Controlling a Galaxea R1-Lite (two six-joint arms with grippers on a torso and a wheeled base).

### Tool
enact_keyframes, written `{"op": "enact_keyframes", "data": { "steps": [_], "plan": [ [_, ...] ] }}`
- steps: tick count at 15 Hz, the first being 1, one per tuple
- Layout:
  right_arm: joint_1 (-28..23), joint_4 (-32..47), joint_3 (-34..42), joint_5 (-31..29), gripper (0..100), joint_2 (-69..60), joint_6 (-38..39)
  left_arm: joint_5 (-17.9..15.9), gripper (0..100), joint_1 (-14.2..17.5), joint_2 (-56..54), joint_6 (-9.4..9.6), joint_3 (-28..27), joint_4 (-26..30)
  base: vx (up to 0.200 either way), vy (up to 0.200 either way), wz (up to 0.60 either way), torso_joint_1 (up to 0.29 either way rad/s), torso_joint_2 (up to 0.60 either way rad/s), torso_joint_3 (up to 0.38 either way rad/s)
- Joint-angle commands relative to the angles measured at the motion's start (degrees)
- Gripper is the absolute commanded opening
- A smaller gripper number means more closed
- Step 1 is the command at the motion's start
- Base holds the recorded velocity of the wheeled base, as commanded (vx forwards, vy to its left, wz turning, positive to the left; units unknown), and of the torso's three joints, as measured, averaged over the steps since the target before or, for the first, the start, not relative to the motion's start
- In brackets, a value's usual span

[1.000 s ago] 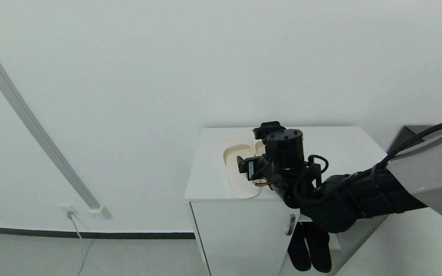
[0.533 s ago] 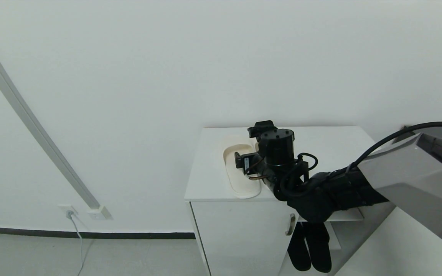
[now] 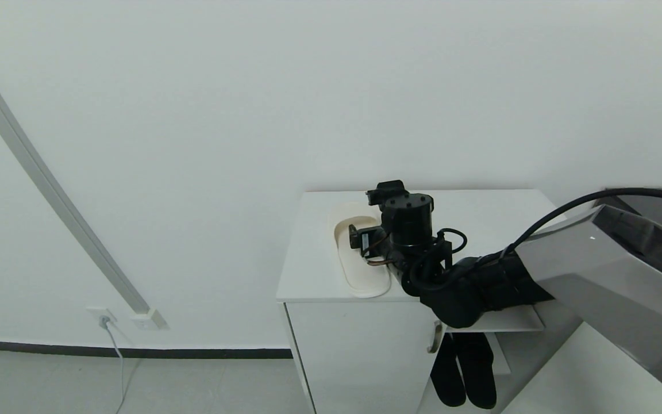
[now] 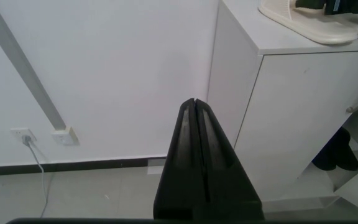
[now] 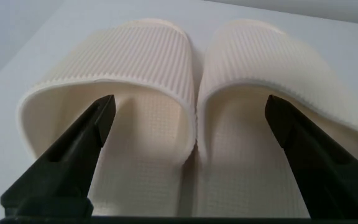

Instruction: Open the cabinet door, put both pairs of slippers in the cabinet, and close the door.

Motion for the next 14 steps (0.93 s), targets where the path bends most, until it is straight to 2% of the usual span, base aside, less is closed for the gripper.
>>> {"op": "enact_keyframes", "data": {
  "steps": [1, 10, 14],
  "plan": [
    [0.0, 0.0, -0.2, 0.0, 0, 0.2, 0.0, 0.0, 0, 0.0, 0.1, -0.01, 0.0, 0.0, 0.000, 0.000, 0.00, 0.000, 0.00, 0.000],
    [0.3, -0.1, -0.6, -0.1, 0, 0.2, -0.3, 0.0, 0, 0.0, 0.1, -0.01, 0.0, 0.0, 0.000, 0.000, 0.00, 0.000, 0.00, 0.000],
    [1.1, -0.5, 2.1, 0.0, 0, -2.7, -0.2, 0.0, 0, 0.0, 0.1, -0.01, 0.0, 0.0, 0.000, 0.000, 0.00, 0.000, 0.00, 0.000]
  ]
}}
